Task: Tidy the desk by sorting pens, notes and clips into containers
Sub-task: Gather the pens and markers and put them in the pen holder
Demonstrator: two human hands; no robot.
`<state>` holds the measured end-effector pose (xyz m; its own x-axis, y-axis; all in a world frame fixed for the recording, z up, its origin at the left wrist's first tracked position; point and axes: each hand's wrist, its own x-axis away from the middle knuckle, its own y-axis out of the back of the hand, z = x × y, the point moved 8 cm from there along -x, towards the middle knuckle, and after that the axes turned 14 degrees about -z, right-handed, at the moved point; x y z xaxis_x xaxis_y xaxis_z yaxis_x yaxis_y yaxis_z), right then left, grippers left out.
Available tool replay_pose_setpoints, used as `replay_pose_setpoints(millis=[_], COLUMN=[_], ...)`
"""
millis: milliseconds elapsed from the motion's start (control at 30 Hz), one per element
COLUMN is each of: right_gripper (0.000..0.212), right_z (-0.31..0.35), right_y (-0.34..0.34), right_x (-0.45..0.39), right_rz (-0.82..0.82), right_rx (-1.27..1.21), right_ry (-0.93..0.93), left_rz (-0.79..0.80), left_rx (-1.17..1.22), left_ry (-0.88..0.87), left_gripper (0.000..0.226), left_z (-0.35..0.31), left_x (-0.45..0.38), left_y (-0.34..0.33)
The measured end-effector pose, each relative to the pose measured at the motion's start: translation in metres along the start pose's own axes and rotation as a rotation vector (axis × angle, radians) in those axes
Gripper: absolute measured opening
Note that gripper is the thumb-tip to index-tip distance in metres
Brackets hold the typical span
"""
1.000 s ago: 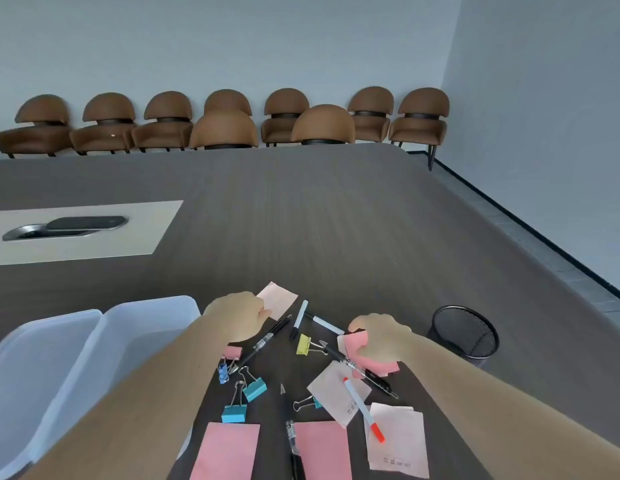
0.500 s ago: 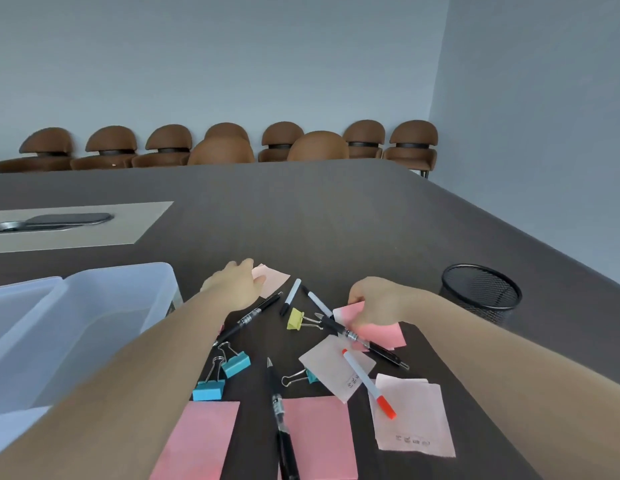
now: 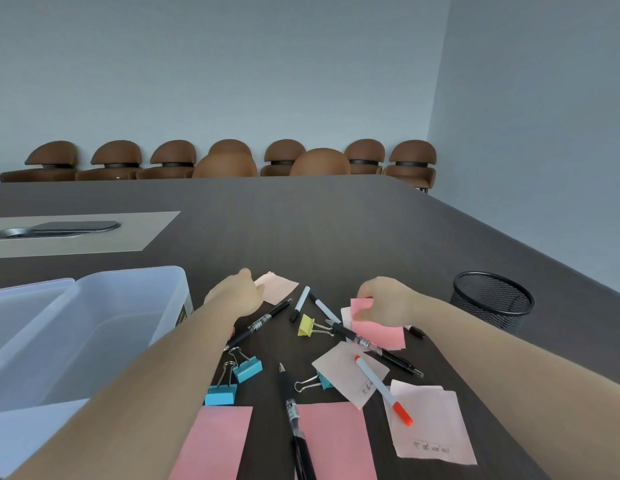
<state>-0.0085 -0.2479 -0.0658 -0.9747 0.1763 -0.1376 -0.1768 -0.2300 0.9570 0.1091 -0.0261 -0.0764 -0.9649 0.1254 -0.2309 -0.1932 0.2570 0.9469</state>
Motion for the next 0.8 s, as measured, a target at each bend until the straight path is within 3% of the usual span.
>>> replay_pose_setpoints(millis=[100, 333, 500, 800], right_gripper=[0.034, 0.040, 0.042, 0.053], right_z=[-0.005, -0.012, -0.027, -0.022], right_y=[-0.006, 0.003, 0.013, 0.003], right_x=[-0.001, 0.006, 0.025, 0.049], right_rz=[0.001, -0.072, -0.088, -0.007], right_rx=[-0.014, -0.108, -0.018, 0.153], right_ry=[-0.036, -0.118, -0.210, -0.197], left_rz=[0.007, -0.076, 0.076, 0.039], left_rx=[-0.047, -0.080, -0.034, -0.073], left_ry=[-0.011, -0.089, -0.169, -0.191], left_gripper=[0.040, 0.040, 0.039, 0.029], left_z=[0.007, 0.005, -0.010, -0.018], left_x=[0.002, 0.015, 0.037, 0.058], left_y=[-0.004, 0.011, 0.007, 0.018])
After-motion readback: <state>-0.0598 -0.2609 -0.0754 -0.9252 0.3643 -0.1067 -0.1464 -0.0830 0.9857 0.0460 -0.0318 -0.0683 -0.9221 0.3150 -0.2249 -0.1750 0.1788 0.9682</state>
